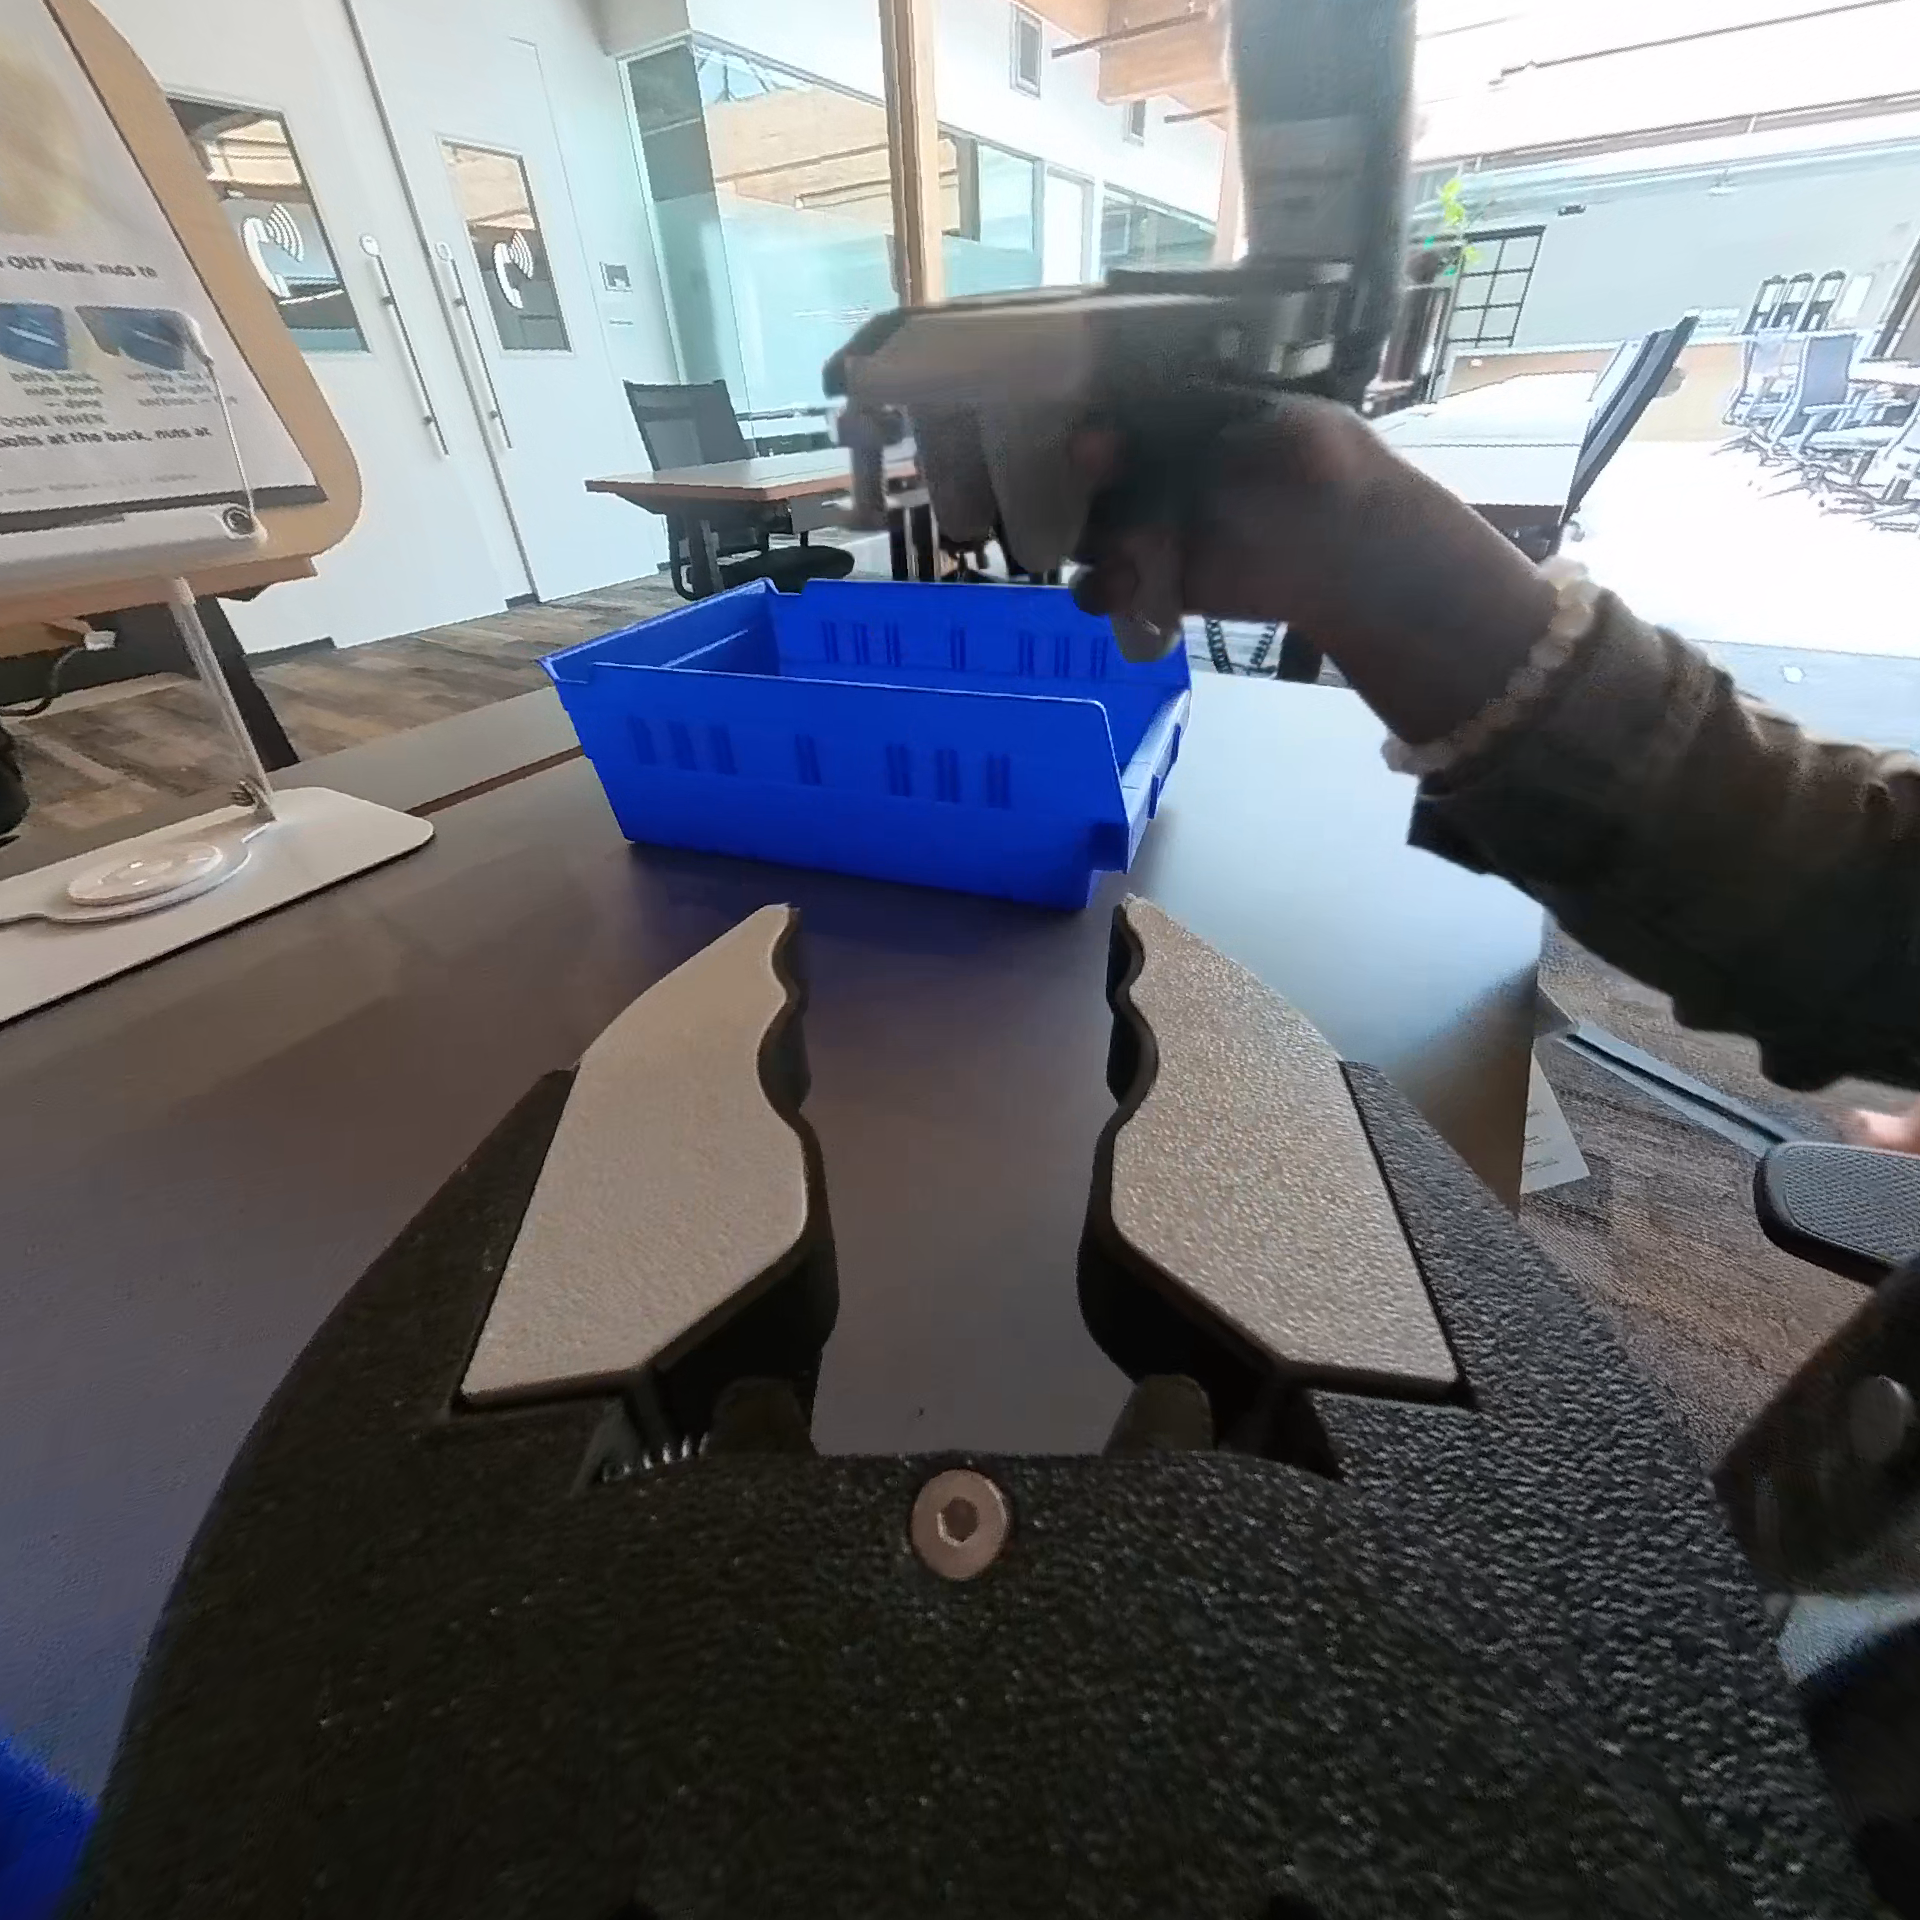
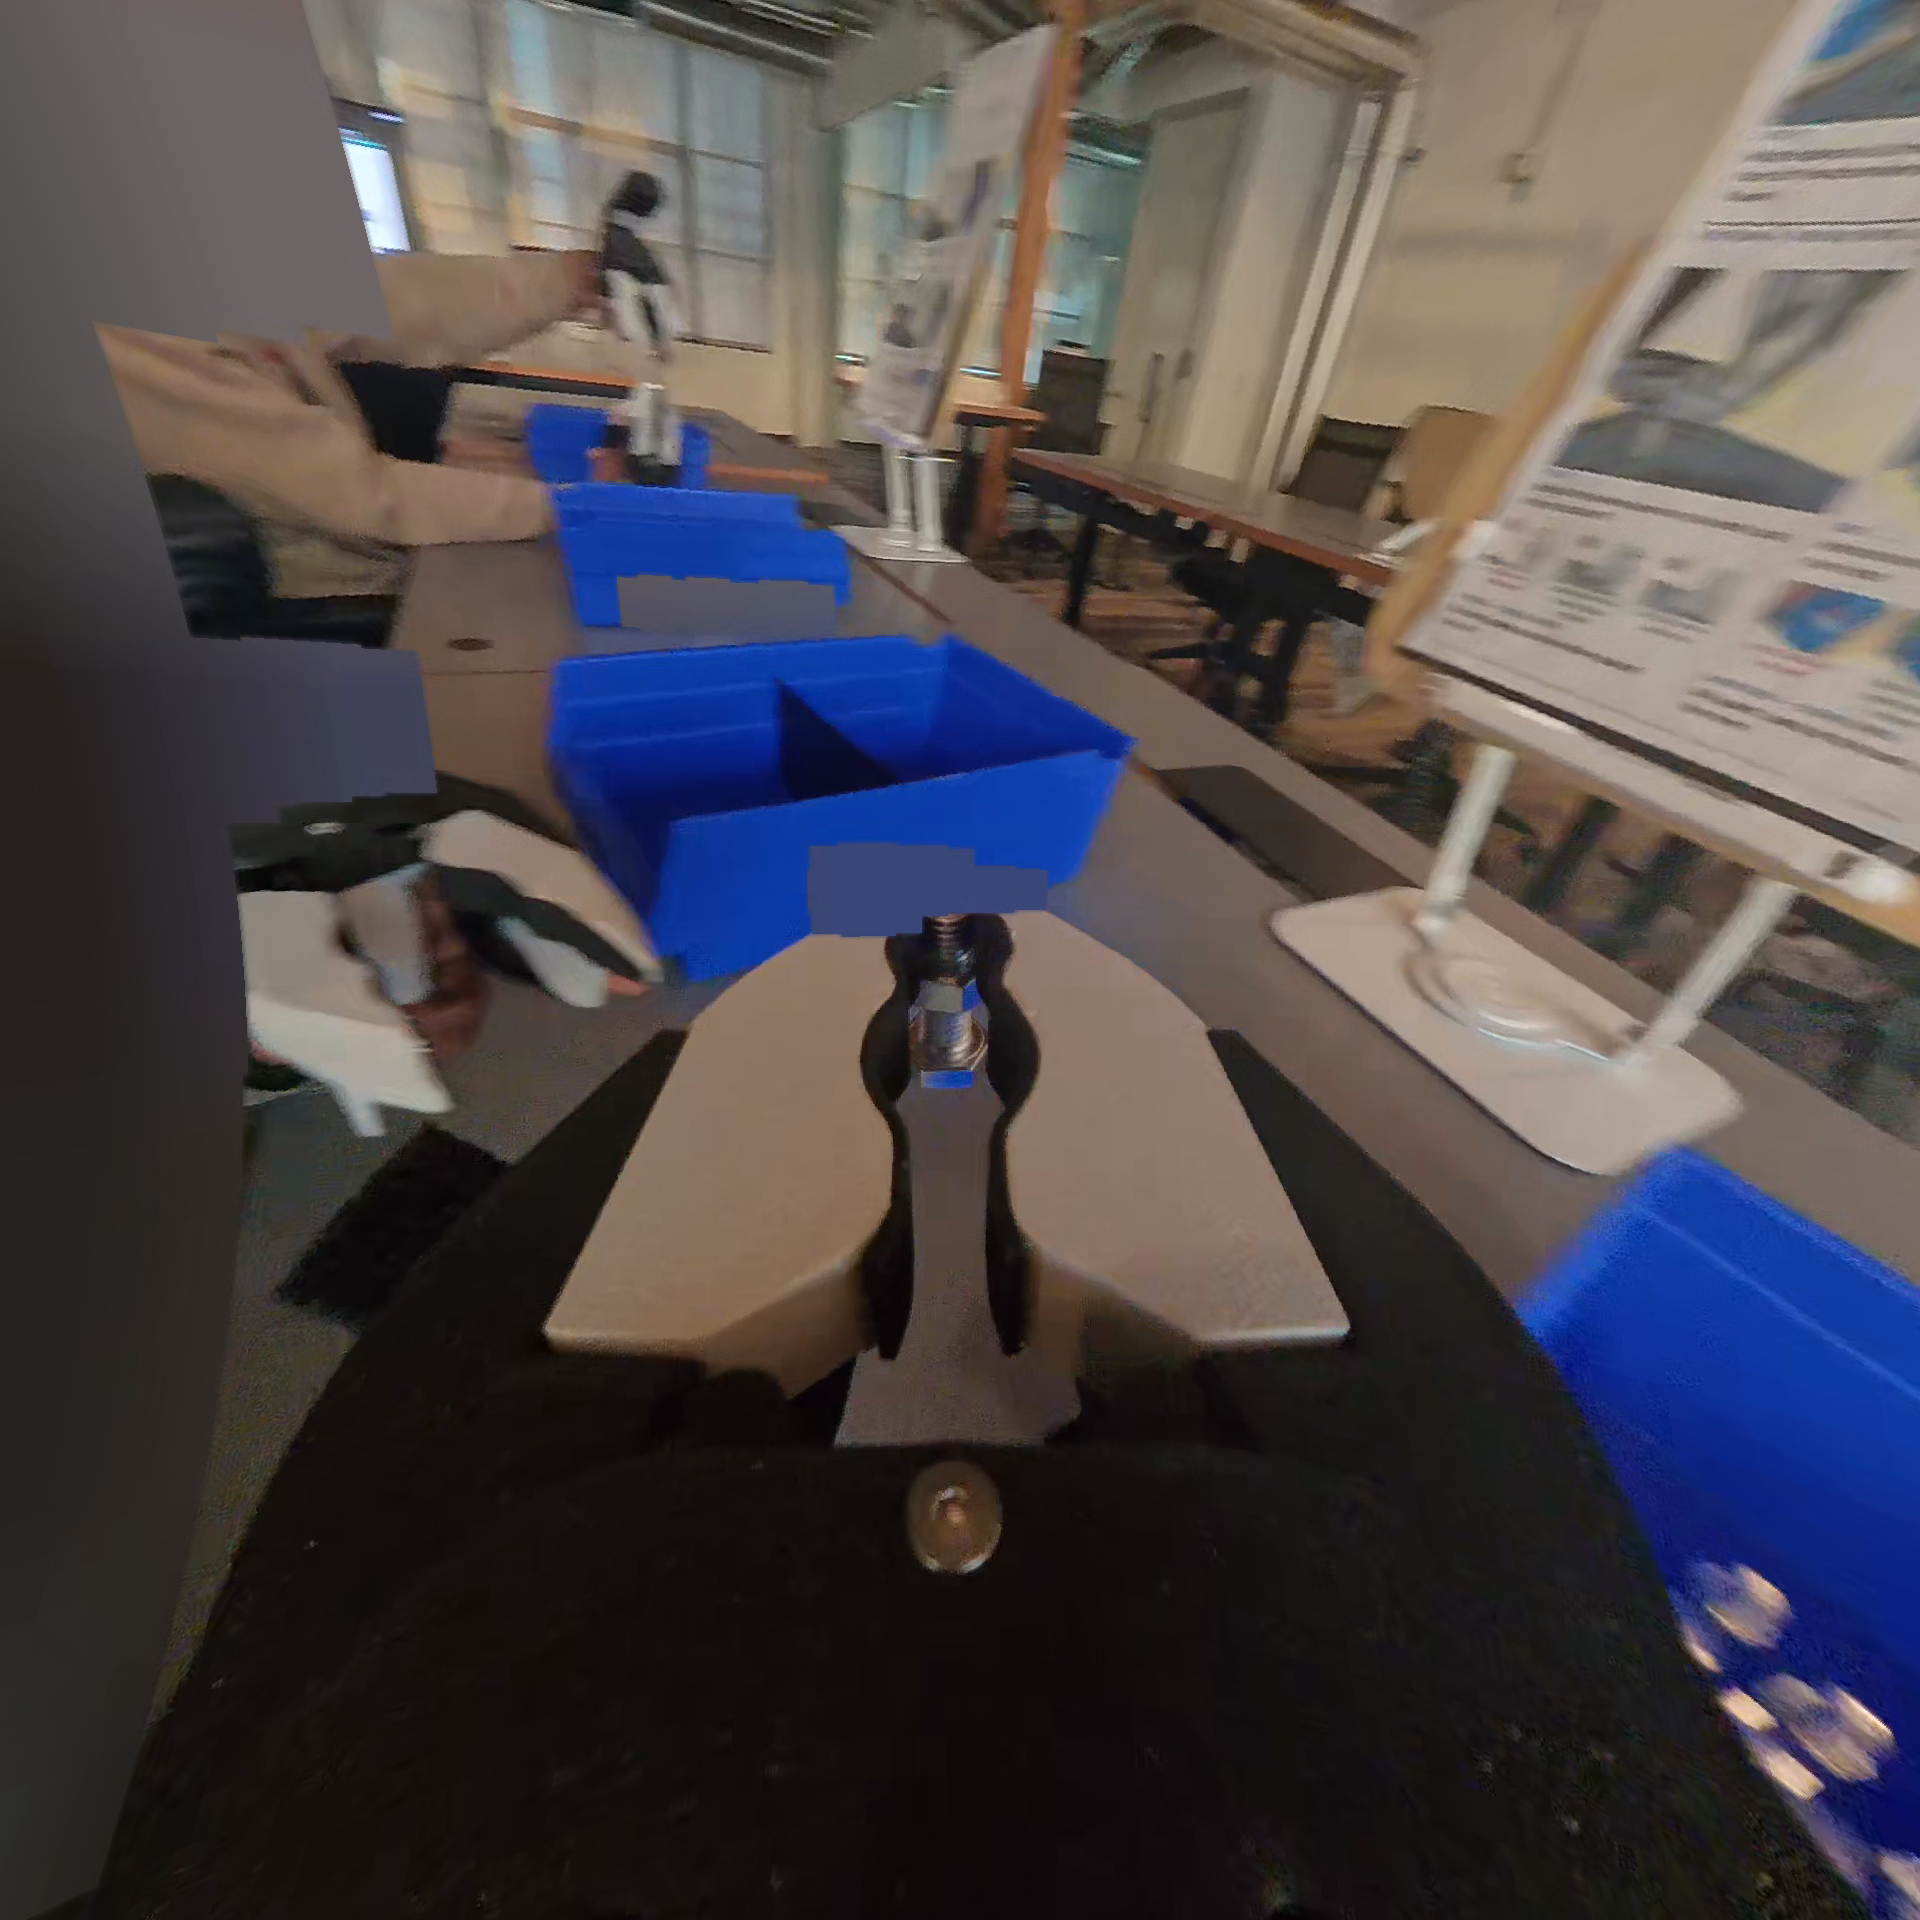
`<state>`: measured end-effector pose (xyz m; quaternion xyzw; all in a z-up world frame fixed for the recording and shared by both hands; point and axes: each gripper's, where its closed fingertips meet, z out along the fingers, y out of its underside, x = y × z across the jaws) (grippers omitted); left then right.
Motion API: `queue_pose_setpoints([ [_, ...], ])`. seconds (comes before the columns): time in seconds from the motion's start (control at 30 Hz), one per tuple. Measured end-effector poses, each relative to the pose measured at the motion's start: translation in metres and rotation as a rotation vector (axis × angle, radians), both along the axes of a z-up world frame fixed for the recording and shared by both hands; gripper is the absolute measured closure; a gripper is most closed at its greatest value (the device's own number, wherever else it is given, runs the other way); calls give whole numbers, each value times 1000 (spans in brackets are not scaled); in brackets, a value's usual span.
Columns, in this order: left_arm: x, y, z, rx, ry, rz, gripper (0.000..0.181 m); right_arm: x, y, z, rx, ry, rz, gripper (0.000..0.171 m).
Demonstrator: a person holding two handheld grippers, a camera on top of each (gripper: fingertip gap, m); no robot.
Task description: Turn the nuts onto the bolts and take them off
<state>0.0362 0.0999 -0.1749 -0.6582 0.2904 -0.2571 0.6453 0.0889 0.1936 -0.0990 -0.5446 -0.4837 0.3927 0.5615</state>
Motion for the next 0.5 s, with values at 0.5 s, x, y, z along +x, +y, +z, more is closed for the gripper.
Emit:
queue_pose_setpoints([
  [0.5,-15,-2,5,15,-10,19,135,94,172,-59,-203,55,-463,162],
])
